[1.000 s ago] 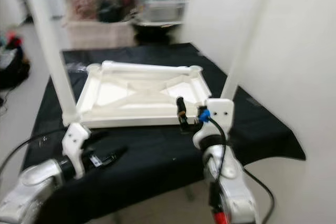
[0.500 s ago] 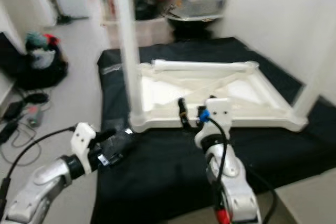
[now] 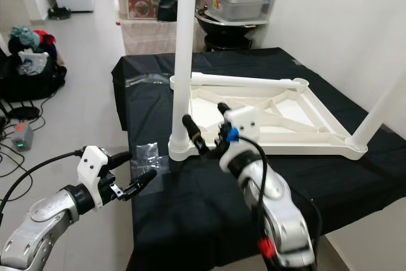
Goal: Building children table
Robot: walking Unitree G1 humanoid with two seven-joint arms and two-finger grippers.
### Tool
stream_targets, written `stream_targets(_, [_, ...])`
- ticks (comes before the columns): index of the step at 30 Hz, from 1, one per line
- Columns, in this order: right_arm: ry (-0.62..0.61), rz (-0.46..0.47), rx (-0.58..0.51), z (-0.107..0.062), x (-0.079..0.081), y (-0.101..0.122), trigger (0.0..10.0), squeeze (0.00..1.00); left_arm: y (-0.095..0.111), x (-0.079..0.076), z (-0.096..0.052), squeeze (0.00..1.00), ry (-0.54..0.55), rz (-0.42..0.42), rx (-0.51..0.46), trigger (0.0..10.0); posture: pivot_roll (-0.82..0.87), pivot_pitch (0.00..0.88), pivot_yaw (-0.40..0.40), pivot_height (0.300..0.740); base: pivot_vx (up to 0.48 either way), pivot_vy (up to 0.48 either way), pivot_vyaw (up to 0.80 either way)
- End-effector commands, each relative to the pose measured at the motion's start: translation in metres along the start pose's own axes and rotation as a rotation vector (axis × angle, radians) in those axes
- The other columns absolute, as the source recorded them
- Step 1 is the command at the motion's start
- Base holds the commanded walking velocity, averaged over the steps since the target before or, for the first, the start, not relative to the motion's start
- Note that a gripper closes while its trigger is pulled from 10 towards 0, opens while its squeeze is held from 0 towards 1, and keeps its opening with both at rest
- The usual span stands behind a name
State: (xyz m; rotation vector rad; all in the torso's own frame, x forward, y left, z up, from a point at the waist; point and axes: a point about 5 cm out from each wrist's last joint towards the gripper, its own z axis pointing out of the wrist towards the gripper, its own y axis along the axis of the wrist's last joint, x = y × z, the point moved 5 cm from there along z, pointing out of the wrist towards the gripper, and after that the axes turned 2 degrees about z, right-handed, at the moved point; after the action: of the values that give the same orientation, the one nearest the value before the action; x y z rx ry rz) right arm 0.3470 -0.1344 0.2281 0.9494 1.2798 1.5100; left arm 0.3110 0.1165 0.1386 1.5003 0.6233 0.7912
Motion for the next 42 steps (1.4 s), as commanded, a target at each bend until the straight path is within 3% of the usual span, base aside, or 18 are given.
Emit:
stream_targets(1, [-0.082,0.052,0.053,0.007,-0.013,-0.012,10.0,0.0,-0.005,-0.002,-0.001,0.0,0.005,0.002,0.013,10.0,0.1,0.0,-0.077,0.74,0.0,0.0,0.0])
stream_targets(4, [-0.002,0.097,0.034,0.016,0.002,-0.006,10.0,0.0,-0.006,-0.004,-0.001,0.0,0.003,0.002,0.014,10.0,0.11,0.0,-0.08,0.74,0.0,0.0,0.0])
stream_targets(10, [0.183,0.096,0.0,0.031,0.028,0.005,10.0,0.0,-0.006,-0.004,0.001,0.0,0.0,0.009,0.014,10.0,0.13,0.0,-0.092,0.74,0.0,0.0,0.0])
stream_targets(13, [0.229,0.078,-0.008,0.037,0.032,0.009,10.0,0.0,-0.007,-0.004,0.001,0.0,0.005,0.01,0.013,10.0,0.14,0.0,-0.102,0.74,0.0,0.0,0.0])
stream_targets(16, [0.224,0.065,-0.002,0.041,0.031,0.008,10.0,0.0,-0.007,-0.004,0.001,0.0,0.008,0.009,0.013,10.0,0.14,0.0,-0.102,0.74,0.0,0.0,0.0])
stream_targets(18, [0.15,0.048,0.033,0.053,0.019,-0.001,10.0,0.0,-0.008,-0.005,0.0,0.0,0.011,0.008,0.013,10.0,0.15,0.0,-0.111,0.74,0.0,0.0,0.0])
stream_targets(24, [0.053,0.064,0.066,0.072,0.007,-0.01,10.0,0.0,-0.007,-0.007,0.001,0.0,0.015,0.008,0.008,10.0,0.16,0.0,-0.117,0.74,0.0,0.0,0.0])
stream_targets(25, [0.051,0.072,0.066,0.08,0.01,-0.011,10.0,0.0,-0.006,-0.007,0.001,0.0,0.016,0.01,0.008,10.0,0.17,0.0,-0.116,0.74,0.0,0.0,0.0])
stream_targets(29, [0.092,0.096,0.055,0.089,0.021,-0.01,10.0,0.0,-0.006,-0.007,0.001,0.0,0.015,0.013,0.008,10.0,0.18,0.0,-0.119,0.74,0.0,0.0,0.0])
stream_targets(32, [0.172,0.112,0.021,0.097,0.04,-0.002,10.0,0.0,-0.004,-0.006,0.002,0.0,0.016,0.015,0.005,10.0,0.19,0.0,-0.125,0.74,0.0,0.0,0.0])
stream_targets(34, [0.27,0.104,-0.014,0.1,0.06,0.008,10.0,0.0,-0.003,-0.006,0.002,0.0,0.021,0.017,0.002,10.0,0.19,0.0,-0.132,0.74,0.0,0.0,0.0])
stream_targets(38, [0.309,0.093,-0.027,0.1,0.068,0.01,10.0,0.0,-0.003,-0.006,0.002,0.0,0.025,0.016,0.003,10.0,0.2,0.0,-0.135,0.74,0.0,0.0,0.0])
stream_targets(42, [0.25,0.077,0.014,0.105,0.06,-0.001,10.0,0.0,-0.006,-0.007,0.001,0.0,0.028,0.013,0.01,10.0,0.19,0.0,-0.137,0.74,0.0,0.0,0.0])
